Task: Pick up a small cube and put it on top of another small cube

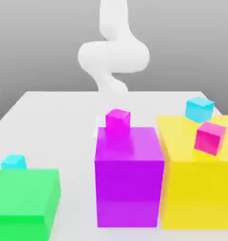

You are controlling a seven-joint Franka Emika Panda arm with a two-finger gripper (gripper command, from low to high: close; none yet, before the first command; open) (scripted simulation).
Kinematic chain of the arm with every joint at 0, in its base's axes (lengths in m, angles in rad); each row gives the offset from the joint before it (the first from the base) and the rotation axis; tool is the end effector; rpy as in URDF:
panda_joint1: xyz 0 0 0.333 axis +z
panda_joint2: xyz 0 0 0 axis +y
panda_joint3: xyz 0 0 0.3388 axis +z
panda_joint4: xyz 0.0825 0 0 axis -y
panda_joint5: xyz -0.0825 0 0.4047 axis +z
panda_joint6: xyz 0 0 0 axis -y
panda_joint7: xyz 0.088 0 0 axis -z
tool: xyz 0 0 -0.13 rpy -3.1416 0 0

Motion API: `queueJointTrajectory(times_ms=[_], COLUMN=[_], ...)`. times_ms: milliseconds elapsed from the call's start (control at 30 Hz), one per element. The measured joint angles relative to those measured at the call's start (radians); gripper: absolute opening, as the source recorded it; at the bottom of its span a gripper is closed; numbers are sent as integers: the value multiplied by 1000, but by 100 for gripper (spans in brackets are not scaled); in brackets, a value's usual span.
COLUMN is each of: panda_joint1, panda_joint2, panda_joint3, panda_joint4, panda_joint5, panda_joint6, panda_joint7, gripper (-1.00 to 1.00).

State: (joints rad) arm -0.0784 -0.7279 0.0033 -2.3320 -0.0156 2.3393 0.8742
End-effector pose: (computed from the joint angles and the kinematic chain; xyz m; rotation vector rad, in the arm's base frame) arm 0.3948 -0.0298 0.6724 -2.4128 1.2298 -0.9702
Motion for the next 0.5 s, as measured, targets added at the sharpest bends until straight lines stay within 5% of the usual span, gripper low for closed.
queueJointTrajectory(times_ms=[500], panda_joint1=[-386], panda_joint2=[434], panda_joint3=[-92], panda_joint4=[-193], panda_joint5=[-103], panda_joint6=[236], panda_joint7=[452], gripper=[0])
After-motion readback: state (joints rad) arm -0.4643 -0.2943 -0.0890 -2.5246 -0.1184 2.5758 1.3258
